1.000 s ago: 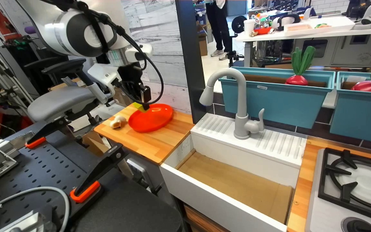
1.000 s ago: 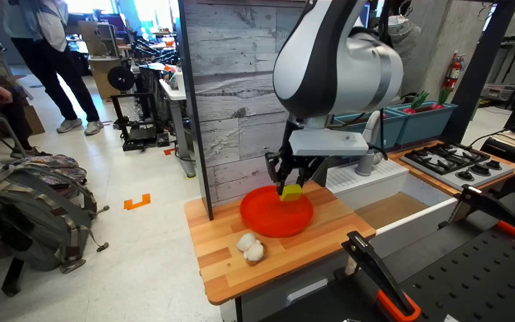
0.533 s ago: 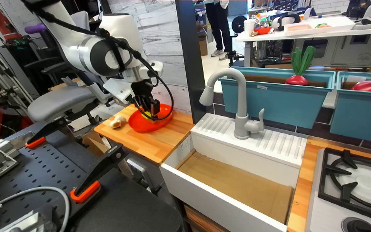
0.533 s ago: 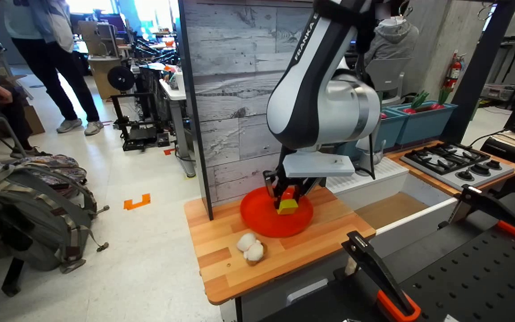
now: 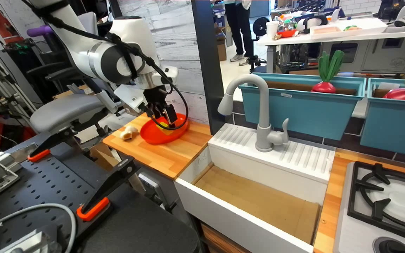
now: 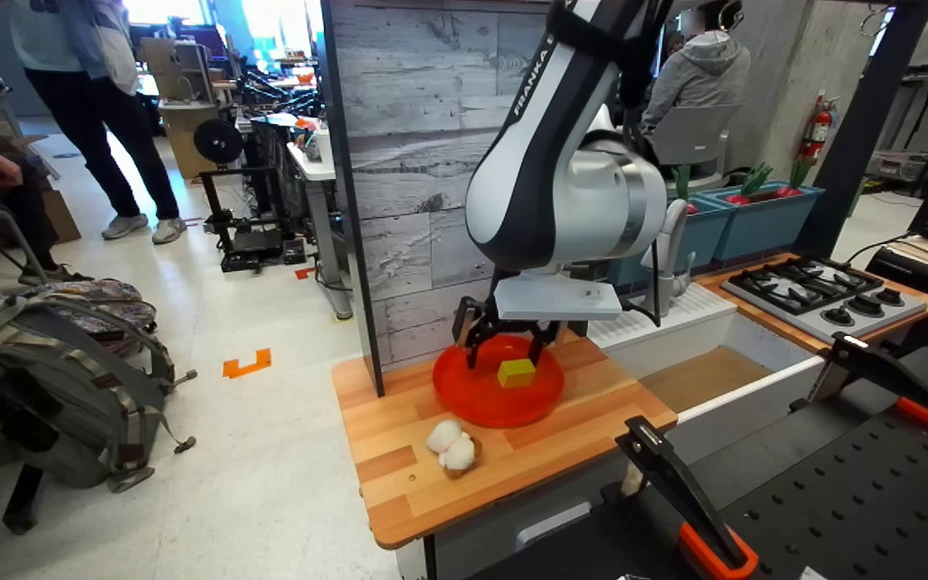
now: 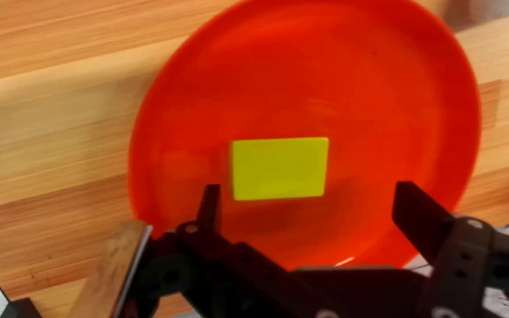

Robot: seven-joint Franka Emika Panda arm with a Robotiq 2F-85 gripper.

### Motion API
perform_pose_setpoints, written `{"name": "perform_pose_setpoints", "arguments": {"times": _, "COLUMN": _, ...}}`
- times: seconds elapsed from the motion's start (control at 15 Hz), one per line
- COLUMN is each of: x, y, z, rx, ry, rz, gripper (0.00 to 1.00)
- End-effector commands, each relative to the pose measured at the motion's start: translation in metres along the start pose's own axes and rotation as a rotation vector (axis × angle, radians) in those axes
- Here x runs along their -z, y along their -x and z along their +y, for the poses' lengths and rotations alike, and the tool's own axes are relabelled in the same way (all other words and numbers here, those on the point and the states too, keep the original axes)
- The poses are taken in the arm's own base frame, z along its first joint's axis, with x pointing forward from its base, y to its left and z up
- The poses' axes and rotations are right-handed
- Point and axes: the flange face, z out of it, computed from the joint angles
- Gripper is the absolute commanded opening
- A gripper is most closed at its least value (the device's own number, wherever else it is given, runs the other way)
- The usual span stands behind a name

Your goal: Put the yellow block on the plate

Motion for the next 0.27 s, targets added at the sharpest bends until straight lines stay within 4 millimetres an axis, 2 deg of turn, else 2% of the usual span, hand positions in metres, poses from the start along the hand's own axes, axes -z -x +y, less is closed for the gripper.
{"name": "perform_pose_setpoints", "arguments": {"times": 0.0, "x": 0.046, "y": 0.025, "z": -0.019, "rx": 0.026, "ry": -0.031, "rz": 0.036, "gripper": 1.0}}
{"name": "perform_pose_setpoints", "arguments": {"times": 0.07, "x": 0.015, "y": 0.006, "z": -0.013, "rx": 0.015, "ry": -0.018, "rz": 0.017, "gripper": 1.0}}
{"name": "perform_pose_setpoints", "arguments": {"times": 0.2, "x": 0.033, "y": 0.015, "z": -0.021, "rx": 0.029, "ry": -0.026, "rz": 0.021, "gripper": 1.0}}
